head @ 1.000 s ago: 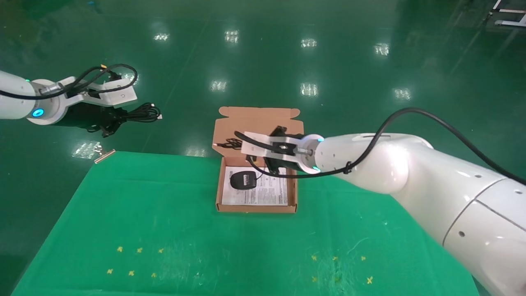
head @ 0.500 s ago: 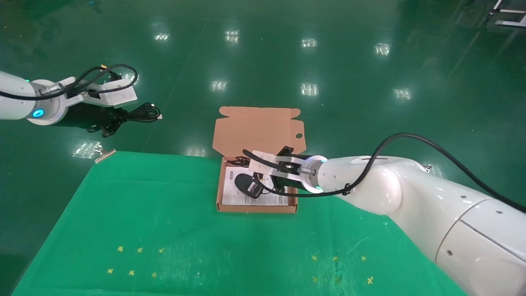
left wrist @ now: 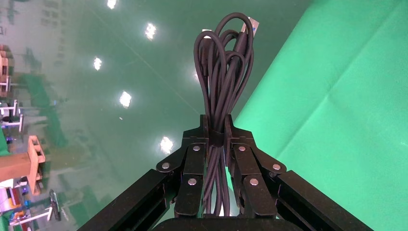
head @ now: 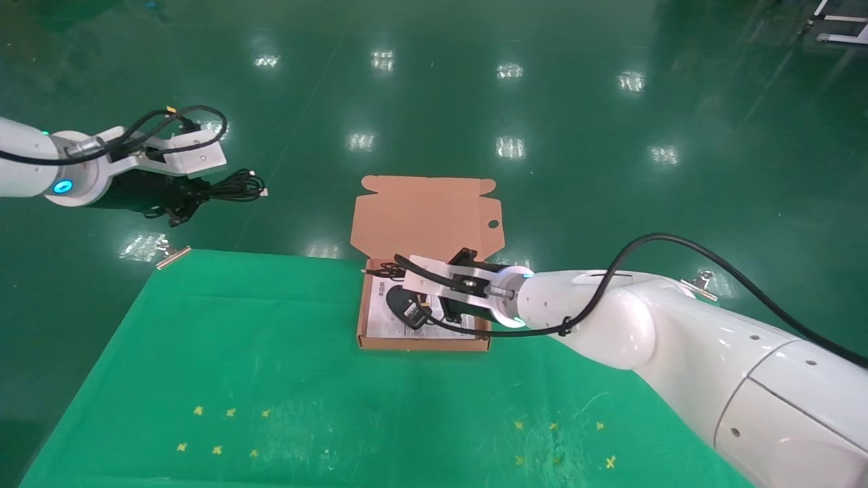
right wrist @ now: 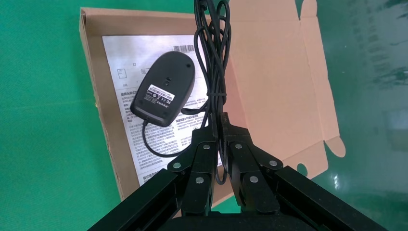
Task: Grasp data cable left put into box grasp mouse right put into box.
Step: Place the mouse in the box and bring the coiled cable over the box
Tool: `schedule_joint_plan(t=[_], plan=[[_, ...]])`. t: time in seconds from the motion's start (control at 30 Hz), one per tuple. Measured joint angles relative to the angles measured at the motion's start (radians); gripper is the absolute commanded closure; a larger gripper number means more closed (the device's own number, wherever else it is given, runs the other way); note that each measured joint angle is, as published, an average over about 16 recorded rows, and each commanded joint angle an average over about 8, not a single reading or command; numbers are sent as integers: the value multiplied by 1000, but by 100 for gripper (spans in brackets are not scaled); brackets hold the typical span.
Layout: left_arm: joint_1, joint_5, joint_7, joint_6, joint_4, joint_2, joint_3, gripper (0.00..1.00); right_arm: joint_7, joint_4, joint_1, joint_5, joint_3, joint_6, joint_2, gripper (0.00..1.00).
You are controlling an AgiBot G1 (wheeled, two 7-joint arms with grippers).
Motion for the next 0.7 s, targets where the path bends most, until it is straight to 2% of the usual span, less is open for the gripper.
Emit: schedule_joint_plan(t=[0.03,0.07,0.43,0.7], plan=[[0,0,0,0,0,0,0,100,0,2,0,1,-1,1,1,7],[0,0,0,0,-1,0,0,100,0,3,0,2,-2,1,3,0],[26,-23,13,-9,-13,15,-3,100,15,41,5,-3,-15,-15,41,0],[83,-76,54,-54,-28,63,-10,100,57,126,40,-36,-29,-40,134,0]])
